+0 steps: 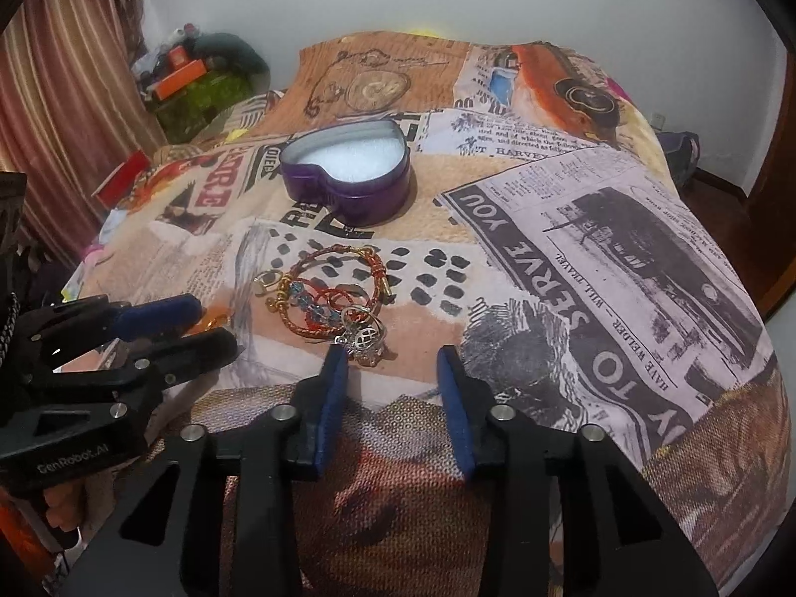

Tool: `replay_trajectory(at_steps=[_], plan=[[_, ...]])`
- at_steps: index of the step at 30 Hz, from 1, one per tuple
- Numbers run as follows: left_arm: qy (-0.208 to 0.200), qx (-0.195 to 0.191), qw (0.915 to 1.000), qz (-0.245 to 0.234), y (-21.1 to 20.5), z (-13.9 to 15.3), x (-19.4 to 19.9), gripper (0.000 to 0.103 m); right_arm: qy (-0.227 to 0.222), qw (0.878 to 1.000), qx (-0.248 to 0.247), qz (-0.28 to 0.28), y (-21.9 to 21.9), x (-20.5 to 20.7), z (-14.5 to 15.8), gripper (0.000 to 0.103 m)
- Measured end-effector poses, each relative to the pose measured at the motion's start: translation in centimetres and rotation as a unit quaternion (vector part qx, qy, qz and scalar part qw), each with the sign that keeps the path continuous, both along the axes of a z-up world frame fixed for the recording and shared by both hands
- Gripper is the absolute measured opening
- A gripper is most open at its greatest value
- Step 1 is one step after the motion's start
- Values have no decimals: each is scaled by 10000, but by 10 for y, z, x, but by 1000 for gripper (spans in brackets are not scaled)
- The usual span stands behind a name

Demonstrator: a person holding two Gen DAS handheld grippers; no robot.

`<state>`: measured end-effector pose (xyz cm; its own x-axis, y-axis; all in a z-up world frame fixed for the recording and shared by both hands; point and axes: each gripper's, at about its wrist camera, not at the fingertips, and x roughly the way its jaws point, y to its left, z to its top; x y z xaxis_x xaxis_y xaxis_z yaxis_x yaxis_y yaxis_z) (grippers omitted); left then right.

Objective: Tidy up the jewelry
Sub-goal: 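Grasp a gold ring with the left tool while the right tool grasps a silver ring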

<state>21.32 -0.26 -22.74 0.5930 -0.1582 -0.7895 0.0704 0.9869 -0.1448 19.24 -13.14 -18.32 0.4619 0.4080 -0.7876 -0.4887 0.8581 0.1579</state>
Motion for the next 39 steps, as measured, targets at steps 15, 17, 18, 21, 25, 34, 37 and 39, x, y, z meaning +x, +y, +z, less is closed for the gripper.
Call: replay_trajectory(at_steps=[15,17,18,21,25,34,37,39], plan=[[-47,-120,9999,-92,1,-4,-2,25,-31,9998,-80,178,6,9,-6,13],[-64,-114,9999,-107,1,-3,-3,25,-14,9999,-20,166,4,9,-5,11],[-70,-129,9998,-117,1,-2,-3,25,-12,9999,-6,161,3,9,-5,11],[-85,-152,9998,-107,2,0,-5,25,-56,9999,-36,117,3,8,-2,11],[-150,-165,9997,-79,2,6,-7,25,-123,9999,-39,50,1,6,3,8],[-318,-173,9993,-2,7,18,-13,25,378,9991,176,17,-4,10,3,9],[-350,-170,9992,33,9,20,-14,25,405,9991,88,-116,-5,15,0,11],[-349,-163,9992,46,10,20,-14,25,322,9994,-12,-151,-3,16,-1,11]])
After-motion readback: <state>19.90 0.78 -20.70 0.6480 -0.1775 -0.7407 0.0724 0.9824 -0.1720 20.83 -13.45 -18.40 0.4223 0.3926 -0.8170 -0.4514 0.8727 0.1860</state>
